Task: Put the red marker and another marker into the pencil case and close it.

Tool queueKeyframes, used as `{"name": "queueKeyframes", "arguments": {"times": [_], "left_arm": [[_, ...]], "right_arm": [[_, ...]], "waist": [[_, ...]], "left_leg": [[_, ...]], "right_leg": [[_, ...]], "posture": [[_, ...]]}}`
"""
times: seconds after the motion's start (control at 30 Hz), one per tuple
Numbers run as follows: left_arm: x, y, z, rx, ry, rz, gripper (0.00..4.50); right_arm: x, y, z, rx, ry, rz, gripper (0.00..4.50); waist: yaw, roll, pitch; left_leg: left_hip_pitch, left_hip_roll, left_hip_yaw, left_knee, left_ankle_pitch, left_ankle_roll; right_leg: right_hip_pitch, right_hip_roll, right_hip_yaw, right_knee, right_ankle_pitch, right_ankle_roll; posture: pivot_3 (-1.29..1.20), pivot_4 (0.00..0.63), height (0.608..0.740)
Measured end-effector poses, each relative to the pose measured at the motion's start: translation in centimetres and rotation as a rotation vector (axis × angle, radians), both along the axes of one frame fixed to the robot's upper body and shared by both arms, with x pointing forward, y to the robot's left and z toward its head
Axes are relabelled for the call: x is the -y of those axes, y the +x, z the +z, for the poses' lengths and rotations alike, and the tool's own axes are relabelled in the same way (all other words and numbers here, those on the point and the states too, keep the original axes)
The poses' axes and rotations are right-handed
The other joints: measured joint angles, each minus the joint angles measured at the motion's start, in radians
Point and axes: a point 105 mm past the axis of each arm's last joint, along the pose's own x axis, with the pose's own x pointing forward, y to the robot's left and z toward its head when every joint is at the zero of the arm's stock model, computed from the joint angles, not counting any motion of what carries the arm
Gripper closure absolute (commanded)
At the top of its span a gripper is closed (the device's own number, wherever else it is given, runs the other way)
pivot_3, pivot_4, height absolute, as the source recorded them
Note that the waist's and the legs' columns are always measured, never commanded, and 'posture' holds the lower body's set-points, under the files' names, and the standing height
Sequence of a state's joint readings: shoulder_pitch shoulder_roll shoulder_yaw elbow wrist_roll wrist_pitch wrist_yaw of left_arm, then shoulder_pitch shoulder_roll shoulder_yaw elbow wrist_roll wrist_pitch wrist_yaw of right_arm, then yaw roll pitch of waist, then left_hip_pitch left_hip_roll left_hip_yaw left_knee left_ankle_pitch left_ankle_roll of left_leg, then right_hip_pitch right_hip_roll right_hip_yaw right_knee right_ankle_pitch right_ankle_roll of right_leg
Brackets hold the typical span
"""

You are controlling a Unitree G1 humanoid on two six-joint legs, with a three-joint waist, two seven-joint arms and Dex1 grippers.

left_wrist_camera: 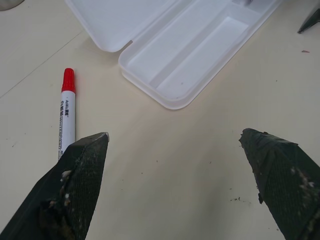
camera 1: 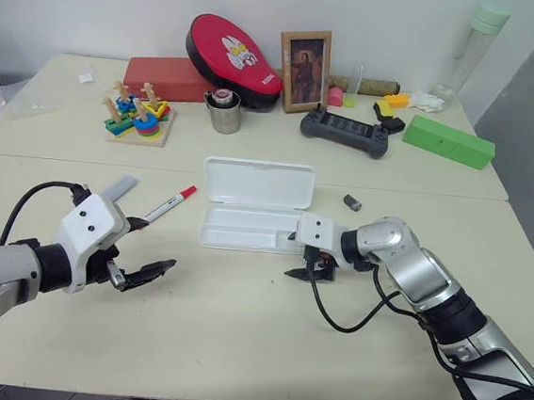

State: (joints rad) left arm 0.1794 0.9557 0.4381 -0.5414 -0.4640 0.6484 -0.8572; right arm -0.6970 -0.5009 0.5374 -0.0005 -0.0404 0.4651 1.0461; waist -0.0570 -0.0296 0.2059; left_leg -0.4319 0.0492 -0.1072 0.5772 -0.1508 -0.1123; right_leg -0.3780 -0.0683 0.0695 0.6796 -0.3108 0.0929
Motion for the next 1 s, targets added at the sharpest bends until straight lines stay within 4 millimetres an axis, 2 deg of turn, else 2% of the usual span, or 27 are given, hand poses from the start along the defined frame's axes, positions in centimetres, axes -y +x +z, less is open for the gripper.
{"name": "queueKeyframes", "arguments": {"times": [0.4,0.7,0.83,1.0], "left_arm": [[0.0,0.2,0.2,0.015,0.001,0.006,0.00],[0.1,0.2,0.2,0.015,-0.001,0.006,0.00],[0.2,0.2,0.0,0.012,-0.006,0.004,0.00],[0.2,0.1,0.0,0.008,-0.007,0.002,0.00]], "right_arm": [[0.0,0.3,0.2,0.041,-0.054,0.017,4.47],[0.1,-0.1,0.2,0.031,-0.060,0.039,4.47],[0.6,-1.6,0.0,-0.018,-0.051,0.079,4.47],[1.0,-2.6,0.8,-0.038,-0.027,0.082,4.47]], "waist": [[0.001,0.000,0.000],[0.000,0.000,0.000],[0.001,0.000,0.000],[0.001,0.000,0.000]], "left_leg": [[0.000,0.000,0.000,0.000,0.000,0.000],[0.000,0.000,0.000,0.000,0.000,0.000],[0.000,0.000,0.000,0.000,0.000,0.000],[0.000,0.000,0.000,0.000,0.000,0.000]], "right_leg": [[0.000,0.000,0.000,0.000,0.000,0.000],[0.000,0.000,0.000,0.000,0.000,0.000],[0.000,0.000,0.000,0.000,0.000,0.000],[0.000,0.000,0.000,0.000,0.000,0.000]], "posture": [[0.00,0.150,0.740],[0.00,0.150,0.740],[0.00,0.150,0.740],[0.00,0.150,0.740]]}}
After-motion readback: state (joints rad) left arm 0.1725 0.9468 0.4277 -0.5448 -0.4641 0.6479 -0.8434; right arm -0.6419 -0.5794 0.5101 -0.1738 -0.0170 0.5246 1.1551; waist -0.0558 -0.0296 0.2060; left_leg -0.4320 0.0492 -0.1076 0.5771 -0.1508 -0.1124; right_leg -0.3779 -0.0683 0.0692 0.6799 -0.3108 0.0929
